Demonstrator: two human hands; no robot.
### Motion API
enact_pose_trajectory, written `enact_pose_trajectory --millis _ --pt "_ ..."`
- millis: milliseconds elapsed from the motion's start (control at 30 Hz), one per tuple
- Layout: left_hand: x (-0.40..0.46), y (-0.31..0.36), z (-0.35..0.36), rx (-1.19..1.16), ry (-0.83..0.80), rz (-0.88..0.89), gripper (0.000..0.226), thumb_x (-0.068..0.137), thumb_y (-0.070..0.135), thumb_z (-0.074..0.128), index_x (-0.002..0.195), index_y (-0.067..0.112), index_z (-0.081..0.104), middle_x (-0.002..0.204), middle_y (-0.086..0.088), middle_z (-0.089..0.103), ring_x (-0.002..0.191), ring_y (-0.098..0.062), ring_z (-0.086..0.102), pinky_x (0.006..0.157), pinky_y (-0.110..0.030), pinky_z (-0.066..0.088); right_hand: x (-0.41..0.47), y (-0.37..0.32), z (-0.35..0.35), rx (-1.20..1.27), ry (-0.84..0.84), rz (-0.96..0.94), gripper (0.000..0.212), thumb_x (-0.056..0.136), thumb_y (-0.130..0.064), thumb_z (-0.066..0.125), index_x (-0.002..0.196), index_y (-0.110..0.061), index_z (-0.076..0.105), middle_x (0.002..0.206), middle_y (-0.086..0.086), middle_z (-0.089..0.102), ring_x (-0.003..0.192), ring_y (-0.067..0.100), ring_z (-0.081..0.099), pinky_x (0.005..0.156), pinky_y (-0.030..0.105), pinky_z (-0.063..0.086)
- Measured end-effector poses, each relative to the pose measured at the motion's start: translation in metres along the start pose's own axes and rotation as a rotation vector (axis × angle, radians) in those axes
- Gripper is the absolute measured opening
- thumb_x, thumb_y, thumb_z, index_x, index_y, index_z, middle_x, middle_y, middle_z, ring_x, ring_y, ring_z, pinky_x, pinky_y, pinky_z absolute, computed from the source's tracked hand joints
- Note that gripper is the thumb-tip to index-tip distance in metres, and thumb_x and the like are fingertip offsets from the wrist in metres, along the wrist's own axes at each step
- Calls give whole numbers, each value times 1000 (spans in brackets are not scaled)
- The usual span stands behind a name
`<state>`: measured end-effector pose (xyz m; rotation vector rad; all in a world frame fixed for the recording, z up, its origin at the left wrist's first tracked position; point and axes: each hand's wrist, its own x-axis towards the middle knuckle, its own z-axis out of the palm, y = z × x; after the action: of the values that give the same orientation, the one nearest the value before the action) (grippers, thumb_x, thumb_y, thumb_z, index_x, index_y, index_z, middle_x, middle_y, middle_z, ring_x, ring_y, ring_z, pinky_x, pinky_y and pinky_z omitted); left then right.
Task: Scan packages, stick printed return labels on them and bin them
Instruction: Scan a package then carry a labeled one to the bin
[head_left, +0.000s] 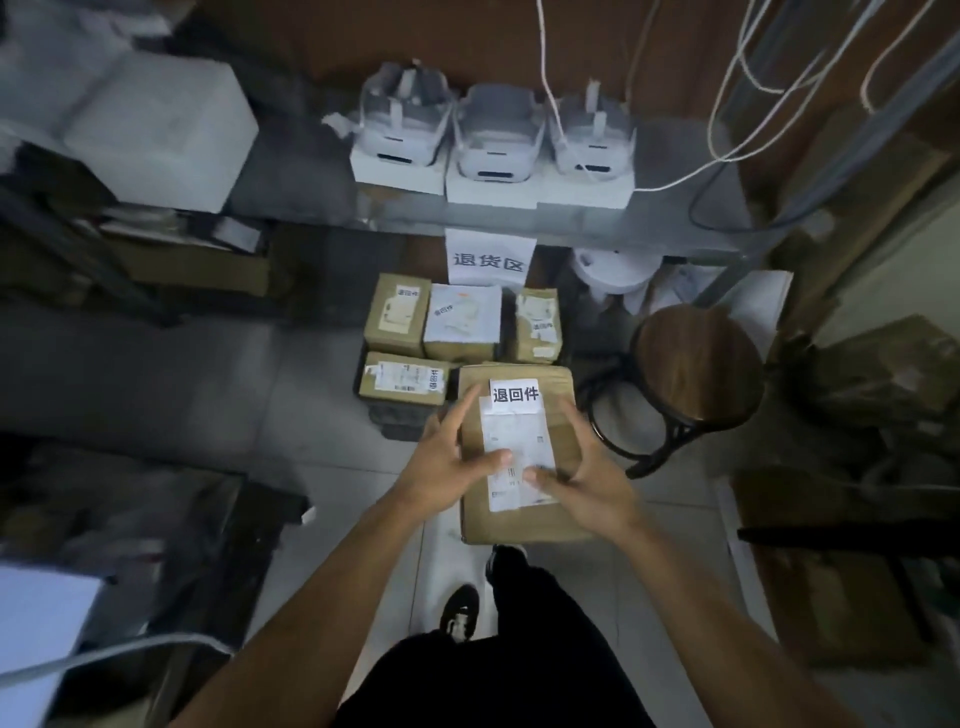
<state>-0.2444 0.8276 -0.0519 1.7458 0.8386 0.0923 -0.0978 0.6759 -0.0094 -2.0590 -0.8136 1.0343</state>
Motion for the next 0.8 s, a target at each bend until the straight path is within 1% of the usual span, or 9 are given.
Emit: enact_pose_trajectory --millis 100,167,267,400,467,567,633,733,800 --pt "29 6 -35 -86 -29 -16 88 64 66 79 138 66 31 151 4 32 140 -18 36 111 -42 42 43 -7 -10 52 -150 -13 97 79 -46 77 154 -45 15 144 -28 29 133 -3 32 100 18 31" --pt "49 14 -63 -146 -91 -18 81 65 49 88 134 60 45 146 6 37 135 -16 43 105 -36 49 73 -14 -19 92 -237 -19 95 76 -51 78 150 -53 18 150 -26 29 137 -1 31 109 23 31" --pt "76 27 -95 -183 -105 -44 73 60 43 91 125 51 58 141 9 47 129 -10 49 97 -34 54 118 -32 -32 81 -344 -57 92 74 -54 79 145 -62 21 150 -27 34 136 -1 37 112 27 34" --pt "100 37 -113 -260 65 -72 60 70 18 89 119 39 61 130 10 53 120 -15 56 80 -42 61 168 -58 -39 50 -414 -112 93 78 -38 81 149 -54 23 140 -34 39 126 -9 43 102 13 36" --pt "107 31 -117 -278 168 -55 62 66 26 91 121 36 62 130 3 53 118 -19 58 73 -42 62 190 -68 -37 81 -388 -103 94 78 -31 83 150 -49 25 135 -27 49 119 -9 52 93 11 42" --pt "111 12 -116 -317 348 -84 62 63 24 93 117 36 64 132 3 53 120 -18 56 82 -43 60 211 -73 -28 117 -207 -83 90 79 -35 81 149 -44 26 140 -22 46 124 -1 48 94 18 42" --pt "115 -5 -111 -326 467 -136 59 67 17 90 114 39 63 129 9 51 119 -7 53 88 -34 58 220 -62 -19 161 -100 -25 93 76 -44 82 149 -47 24 147 -20 41 131 4 44 102 26 42" --pt "128 -42 -103 -400 583 -202 57 70 12 88 116 33 61 126 2 47 115 -6 50 70 -15 55 233 -49 19 195 -183 68 104 78 -38 81 151 -47 8 139 -21 48 125 -4 49 95 13 43" --pt "141 -71 -100 -409 615 -267 59 66 24 91 116 36 62 130 -4 49 118 -14 53 74 -16 56 250 -35 52 170 -210 107 110 72 -45 84 153 -44 11 152 -14 37 138 4 39 110 29 40"
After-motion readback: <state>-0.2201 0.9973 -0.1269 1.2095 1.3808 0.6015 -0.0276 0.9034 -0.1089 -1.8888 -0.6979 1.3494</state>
